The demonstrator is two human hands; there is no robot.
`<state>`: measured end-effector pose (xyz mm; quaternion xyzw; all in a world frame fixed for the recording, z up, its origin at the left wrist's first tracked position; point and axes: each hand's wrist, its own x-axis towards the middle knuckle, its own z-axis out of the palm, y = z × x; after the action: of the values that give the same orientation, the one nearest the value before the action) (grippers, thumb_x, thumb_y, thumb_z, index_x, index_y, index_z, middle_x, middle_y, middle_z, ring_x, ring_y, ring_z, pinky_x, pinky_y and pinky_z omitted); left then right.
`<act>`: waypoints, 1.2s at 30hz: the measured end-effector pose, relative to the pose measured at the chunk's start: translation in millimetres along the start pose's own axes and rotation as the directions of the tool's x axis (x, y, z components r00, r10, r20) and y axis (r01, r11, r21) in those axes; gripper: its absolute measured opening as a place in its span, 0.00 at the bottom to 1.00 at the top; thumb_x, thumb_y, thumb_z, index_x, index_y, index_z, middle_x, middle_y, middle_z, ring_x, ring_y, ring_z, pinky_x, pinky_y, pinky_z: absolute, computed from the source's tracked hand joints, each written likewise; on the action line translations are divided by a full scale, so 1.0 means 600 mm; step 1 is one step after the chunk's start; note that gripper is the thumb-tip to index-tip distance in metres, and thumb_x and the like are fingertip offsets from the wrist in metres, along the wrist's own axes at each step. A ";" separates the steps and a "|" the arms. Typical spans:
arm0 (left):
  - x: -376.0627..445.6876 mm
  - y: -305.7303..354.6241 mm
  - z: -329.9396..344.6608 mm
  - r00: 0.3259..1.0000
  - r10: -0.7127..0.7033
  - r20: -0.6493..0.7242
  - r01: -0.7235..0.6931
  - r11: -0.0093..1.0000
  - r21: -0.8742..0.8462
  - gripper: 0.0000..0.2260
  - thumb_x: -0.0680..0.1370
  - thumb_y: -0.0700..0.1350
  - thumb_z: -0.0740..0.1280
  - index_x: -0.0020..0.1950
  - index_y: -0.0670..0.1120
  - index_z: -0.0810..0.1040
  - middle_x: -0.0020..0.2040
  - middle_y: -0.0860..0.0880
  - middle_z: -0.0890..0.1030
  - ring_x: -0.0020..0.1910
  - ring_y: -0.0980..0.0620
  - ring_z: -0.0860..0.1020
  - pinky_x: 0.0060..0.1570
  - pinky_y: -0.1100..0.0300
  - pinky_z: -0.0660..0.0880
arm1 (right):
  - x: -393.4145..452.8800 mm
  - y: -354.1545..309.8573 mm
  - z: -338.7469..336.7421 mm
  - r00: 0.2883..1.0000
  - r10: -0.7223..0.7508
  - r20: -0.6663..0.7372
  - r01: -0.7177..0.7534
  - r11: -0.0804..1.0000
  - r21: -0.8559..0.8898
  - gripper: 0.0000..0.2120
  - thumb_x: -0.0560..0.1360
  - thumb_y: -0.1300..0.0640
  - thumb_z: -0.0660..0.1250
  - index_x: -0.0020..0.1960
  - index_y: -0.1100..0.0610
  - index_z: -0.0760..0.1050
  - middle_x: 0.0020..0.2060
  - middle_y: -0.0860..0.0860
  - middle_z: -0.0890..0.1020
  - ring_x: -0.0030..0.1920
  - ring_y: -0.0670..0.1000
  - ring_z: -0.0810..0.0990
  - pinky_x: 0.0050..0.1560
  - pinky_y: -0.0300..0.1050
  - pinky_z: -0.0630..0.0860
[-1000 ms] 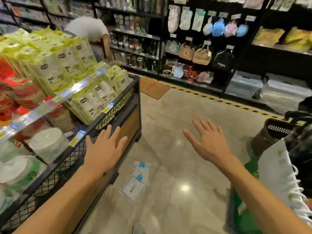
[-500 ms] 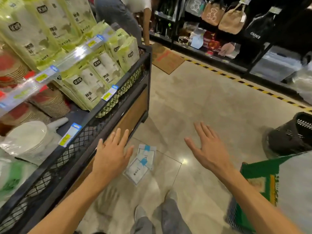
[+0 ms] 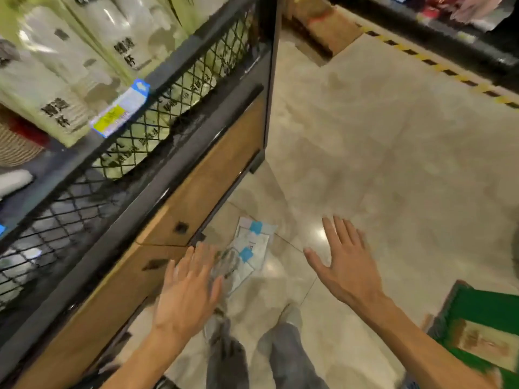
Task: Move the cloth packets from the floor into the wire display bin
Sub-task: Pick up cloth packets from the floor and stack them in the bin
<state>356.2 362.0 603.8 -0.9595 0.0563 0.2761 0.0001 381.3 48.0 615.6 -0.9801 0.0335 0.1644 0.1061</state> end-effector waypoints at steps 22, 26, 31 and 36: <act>0.538 -0.120 0.795 0.984 0.135 0.118 -0.146 0.985 0.090 0.39 0.80 0.68 0.42 0.82 0.42 0.54 0.80 0.38 0.63 0.77 0.36 0.66 0.71 0.36 0.64 | 0.376 0.093 0.908 0.984 0.091 0.154 -0.081 0.994 -0.071 0.52 0.77 0.23 0.42 0.83 0.63 0.41 0.84 0.60 0.45 0.84 0.57 0.42 0.83 0.55 0.44; 0.559 -0.147 0.881 0.984 0.155 0.084 -0.160 0.986 0.055 0.48 0.76 0.76 0.43 0.82 0.39 0.50 0.82 0.36 0.55 0.80 0.36 0.59 0.75 0.36 0.55 | 0.400 0.087 1.008 0.976 0.125 0.180 -0.123 0.992 -0.020 0.66 0.67 0.15 0.50 0.83 0.64 0.36 0.83 0.61 0.41 0.83 0.59 0.39 0.83 0.55 0.39; 0.577 -0.164 0.924 0.985 0.167 -0.051 -0.166 0.986 0.023 0.52 0.72 0.76 0.60 0.79 0.35 0.58 0.80 0.35 0.60 0.77 0.36 0.64 0.73 0.36 0.57 | 0.405 0.076 1.062 0.981 0.182 0.062 -0.188 0.976 0.106 0.72 0.62 0.15 0.59 0.83 0.65 0.38 0.83 0.62 0.41 0.83 0.60 0.38 0.80 0.57 0.35; 0.593 -0.139 0.898 0.995 -0.011 -0.104 -0.014 0.972 -0.236 0.47 0.56 0.62 0.84 0.65 0.40 0.69 0.74 0.41 0.65 0.71 0.38 0.65 0.67 0.39 0.60 | 0.408 0.068 1.065 0.988 0.152 -0.005 -0.147 0.960 0.239 0.66 0.61 0.18 0.62 0.83 0.61 0.51 0.83 0.62 0.50 0.83 0.62 0.46 0.80 0.62 0.43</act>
<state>379.0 423.5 -44.0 -0.9657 0.0238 0.2303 -0.1173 407.0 140.8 -63.4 -0.9568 0.1282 0.1554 0.2098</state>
